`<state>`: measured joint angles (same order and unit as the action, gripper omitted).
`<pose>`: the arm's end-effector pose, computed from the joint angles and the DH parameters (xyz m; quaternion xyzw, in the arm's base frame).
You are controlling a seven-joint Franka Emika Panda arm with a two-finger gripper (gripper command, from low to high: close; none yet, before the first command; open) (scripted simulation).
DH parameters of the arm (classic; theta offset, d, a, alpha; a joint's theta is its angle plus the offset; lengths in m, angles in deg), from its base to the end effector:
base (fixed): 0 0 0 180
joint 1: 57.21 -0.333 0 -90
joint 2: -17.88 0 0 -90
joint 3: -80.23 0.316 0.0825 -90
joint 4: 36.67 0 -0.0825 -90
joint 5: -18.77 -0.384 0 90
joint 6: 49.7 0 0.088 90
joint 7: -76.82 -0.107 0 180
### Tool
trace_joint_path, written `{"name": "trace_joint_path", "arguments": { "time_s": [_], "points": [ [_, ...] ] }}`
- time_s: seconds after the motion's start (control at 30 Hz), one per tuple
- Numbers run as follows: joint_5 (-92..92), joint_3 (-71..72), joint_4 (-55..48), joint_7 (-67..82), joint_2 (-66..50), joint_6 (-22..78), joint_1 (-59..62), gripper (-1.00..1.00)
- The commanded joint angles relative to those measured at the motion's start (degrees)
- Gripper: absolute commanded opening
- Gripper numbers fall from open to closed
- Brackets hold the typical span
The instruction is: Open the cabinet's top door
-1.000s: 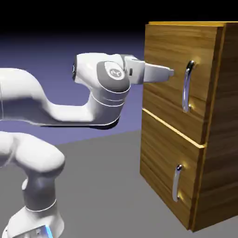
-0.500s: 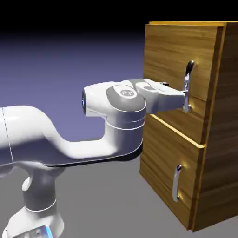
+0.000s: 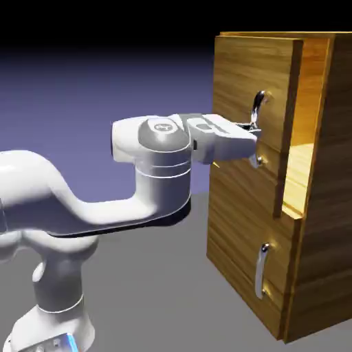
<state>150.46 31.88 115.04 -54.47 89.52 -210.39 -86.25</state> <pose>0.2917 -0.1280 0.5567 -0.6244 0.3318 -0.6763 0.2069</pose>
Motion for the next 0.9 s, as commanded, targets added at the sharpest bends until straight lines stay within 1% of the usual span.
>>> {"name": "trace_joint_path", "arguments": {
  "time_s": [0.0, 0.23, 0.4, 0.6, 0.87],
  "points": [
    [-1.3, 1.8, 1.64, -0.12, 0.65, 1.1, 2.08, -1.0],
    [-14.46, 15.92, 12.22, 1.35, 7.02, 7.7, 15.77, -1.0],
    [-26.87, 26.09, 17.98, 5.05, 13.48, 12.9, 21.52, -1.0],
    [-41.67, 38.32, 22.26, 9.3, 20.67, 20.24, 23.61, -1.0],
    [-58.36, 54.93, 23.76, 11.89, 25.91, 31.58, 21.31, -1.0]
  ]
}}
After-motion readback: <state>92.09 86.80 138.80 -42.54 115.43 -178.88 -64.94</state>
